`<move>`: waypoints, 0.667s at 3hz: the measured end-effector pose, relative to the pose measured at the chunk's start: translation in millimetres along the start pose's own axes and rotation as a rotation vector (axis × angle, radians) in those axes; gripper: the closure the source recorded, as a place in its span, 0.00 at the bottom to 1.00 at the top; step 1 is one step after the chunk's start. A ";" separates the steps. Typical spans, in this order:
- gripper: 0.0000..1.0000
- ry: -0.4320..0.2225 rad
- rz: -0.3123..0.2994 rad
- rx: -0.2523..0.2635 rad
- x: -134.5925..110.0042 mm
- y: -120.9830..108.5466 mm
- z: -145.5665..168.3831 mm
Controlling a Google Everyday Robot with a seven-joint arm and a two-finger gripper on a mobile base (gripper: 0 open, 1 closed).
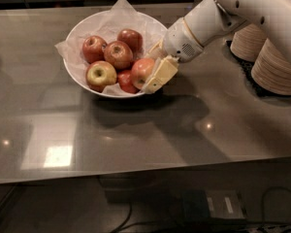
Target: Pick apple from white bowl
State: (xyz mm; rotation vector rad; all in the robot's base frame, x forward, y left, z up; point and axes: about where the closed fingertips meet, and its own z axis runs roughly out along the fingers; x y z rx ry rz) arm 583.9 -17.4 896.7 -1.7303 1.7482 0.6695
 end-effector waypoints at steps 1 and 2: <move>1.00 -0.033 -0.016 0.010 -9.9 6.2 -10.1; 1.00 -0.100 -0.071 0.023 -35.8 11.2 -29.8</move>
Offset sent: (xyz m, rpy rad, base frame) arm -0.0207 0.0039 0.0892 0.1764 -0.1381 0.0675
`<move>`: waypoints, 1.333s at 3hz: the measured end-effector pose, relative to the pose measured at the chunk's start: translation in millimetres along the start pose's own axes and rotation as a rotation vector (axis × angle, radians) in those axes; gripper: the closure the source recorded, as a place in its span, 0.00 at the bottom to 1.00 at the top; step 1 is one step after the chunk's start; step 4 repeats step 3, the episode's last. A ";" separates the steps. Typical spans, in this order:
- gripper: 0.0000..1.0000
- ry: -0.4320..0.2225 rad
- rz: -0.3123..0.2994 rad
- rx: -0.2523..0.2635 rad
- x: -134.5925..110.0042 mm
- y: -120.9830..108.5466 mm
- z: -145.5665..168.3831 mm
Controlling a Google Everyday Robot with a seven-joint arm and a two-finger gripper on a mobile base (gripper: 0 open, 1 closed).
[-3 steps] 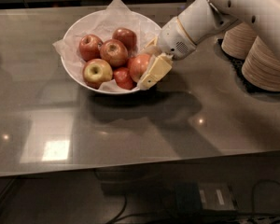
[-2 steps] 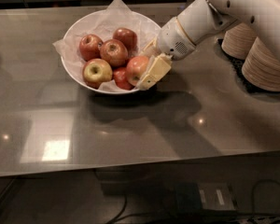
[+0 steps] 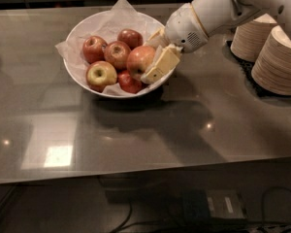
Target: Pick apple from white bowl
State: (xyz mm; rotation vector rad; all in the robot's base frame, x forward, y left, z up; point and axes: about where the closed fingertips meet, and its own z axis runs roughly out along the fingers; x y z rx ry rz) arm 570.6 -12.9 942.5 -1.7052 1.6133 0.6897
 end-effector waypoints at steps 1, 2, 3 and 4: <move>1.00 -0.052 -0.066 0.000 -27.8 -1.0 -9.4; 1.00 -0.062 -0.125 0.018 -45.8 -2.6 -23.7; 1.00 -0.062 -0.125 0.018 -45.8 -2.6 -23.7; 1.00 -0.062 -0.125 0.018 -45.8 -2.6 -23.7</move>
Offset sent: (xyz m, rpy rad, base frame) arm -0.0042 0.0012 0.0801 0.0425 -0.1880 0.0885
